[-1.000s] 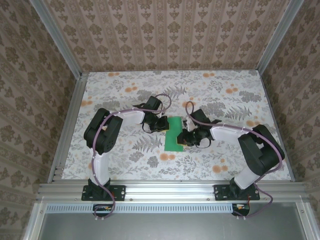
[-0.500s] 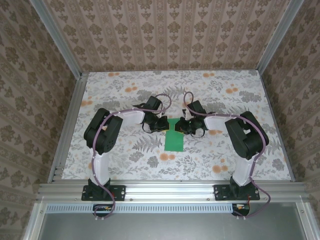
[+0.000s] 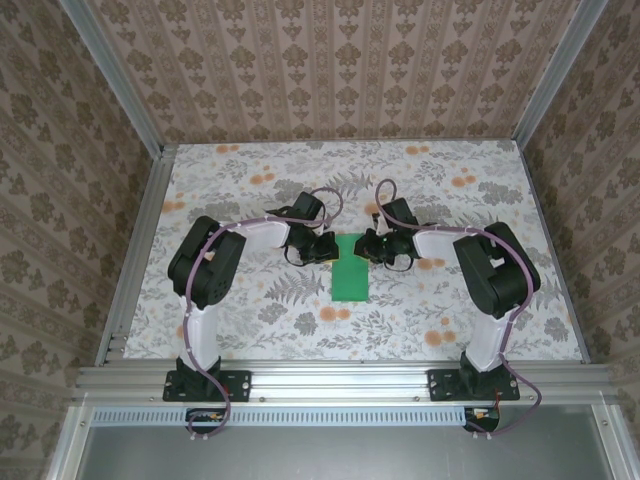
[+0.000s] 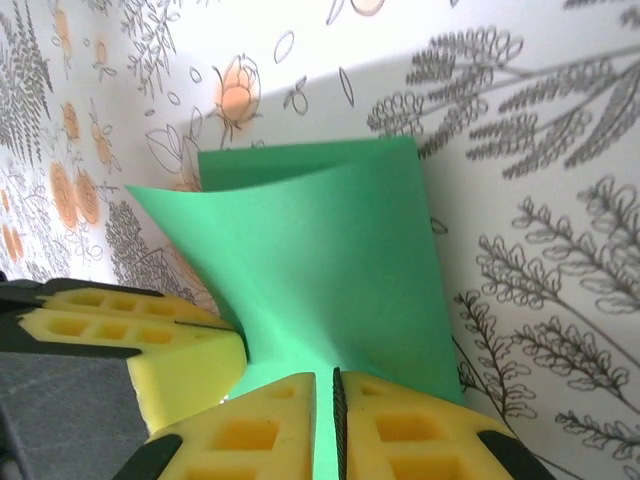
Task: Fold a paper plane with a square sheet of paper (pick it up from the middle)
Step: Fold the square sheet of paper in half at the center of the table.
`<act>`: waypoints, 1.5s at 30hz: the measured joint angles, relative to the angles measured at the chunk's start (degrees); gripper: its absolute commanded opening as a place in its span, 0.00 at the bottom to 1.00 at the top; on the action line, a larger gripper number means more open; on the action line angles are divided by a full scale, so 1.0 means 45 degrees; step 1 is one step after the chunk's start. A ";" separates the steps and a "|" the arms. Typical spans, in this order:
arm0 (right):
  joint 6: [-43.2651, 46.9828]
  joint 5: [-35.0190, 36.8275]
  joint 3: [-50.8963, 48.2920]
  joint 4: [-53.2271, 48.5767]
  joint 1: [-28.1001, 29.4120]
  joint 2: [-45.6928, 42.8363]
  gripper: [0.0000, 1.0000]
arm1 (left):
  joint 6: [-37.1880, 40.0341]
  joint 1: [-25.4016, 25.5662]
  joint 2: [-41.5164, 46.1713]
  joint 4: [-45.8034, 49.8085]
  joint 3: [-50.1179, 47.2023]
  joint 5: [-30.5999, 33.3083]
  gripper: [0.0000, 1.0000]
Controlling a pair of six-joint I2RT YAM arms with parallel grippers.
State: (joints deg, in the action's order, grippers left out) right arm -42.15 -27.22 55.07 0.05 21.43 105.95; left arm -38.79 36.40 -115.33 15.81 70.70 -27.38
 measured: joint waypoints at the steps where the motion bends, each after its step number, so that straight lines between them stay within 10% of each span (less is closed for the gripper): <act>1: -0.0019 0.0005 0.0092 0.0000 -0.0015 0.0010 0.16 | 0.0005 0.0000 -0.0005 0.0000 0.0005 -0.0010 0.08; 45: -0.0257 0.1195 0.1103 -0.0083 -0.0719 0.0194 0.13 | 0.0010 0.0000 -0.0024 -0.0053 0.0024 -0.0029 0.07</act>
State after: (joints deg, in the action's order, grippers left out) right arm -43.31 -21.85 60.03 -0.32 18.20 106.83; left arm -38.74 36.40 -115.44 15.57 70.81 -27.51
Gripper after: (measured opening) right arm 0.127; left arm 0.078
